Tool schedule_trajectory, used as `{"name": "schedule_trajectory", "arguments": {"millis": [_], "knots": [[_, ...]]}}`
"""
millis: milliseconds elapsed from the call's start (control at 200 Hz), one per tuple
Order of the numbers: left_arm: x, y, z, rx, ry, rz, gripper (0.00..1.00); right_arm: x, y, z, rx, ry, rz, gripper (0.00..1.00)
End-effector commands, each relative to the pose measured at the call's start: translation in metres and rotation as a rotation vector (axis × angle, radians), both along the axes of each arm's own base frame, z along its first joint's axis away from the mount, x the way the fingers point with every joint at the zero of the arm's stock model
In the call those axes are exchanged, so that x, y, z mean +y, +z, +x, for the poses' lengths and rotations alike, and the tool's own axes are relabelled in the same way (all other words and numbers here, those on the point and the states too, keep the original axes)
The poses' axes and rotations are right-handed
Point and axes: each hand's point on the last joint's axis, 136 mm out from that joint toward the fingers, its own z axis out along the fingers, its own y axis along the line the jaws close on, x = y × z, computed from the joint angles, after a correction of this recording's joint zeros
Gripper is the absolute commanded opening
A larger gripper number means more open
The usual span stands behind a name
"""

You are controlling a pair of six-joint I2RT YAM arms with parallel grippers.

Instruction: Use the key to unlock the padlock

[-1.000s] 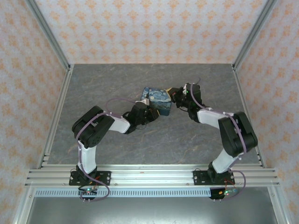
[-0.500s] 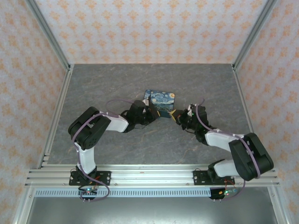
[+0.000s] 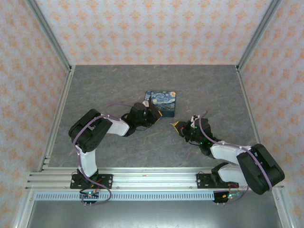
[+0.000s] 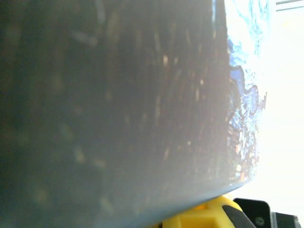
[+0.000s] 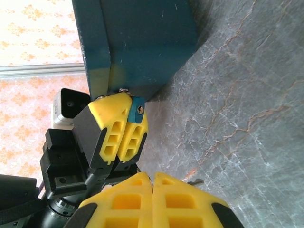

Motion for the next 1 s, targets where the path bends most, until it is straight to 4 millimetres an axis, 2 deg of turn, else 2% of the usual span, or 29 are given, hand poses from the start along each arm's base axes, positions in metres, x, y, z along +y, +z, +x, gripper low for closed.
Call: {"name": "schedule_trajectory", "arguments": {"millis": [0,215,480,686,991], "knots": [[0.005,0.024,0.010,-0.024,0.059,-0.083,0.00,0.003,0.006,0.009,-0.045,-0.019,0.016,0.00],[0.001,0.034,0.009,-0.008,0.054,-0.117,0.00,0.012,0.003,0.019,-0.052,-0.014,0.047,0.00],[0.003,0.050,0.001,-0.018,0.004,-0.045,0.00,0.025,-0.003,0.028,-0.058,-0.003,0.066,0.00],[0.001,0.047,-0.001,-0.008,-0.004,-0.050,0.00,0.029,-0.004,0.030,-0.057,-0.023,0.112,0.00],[-0.001,0.043,-0.002,-0.010,-0.007,-0.049,0.00,0.025,0.011,0.029,-0.072,-0.047,0.119,0.00]]}}
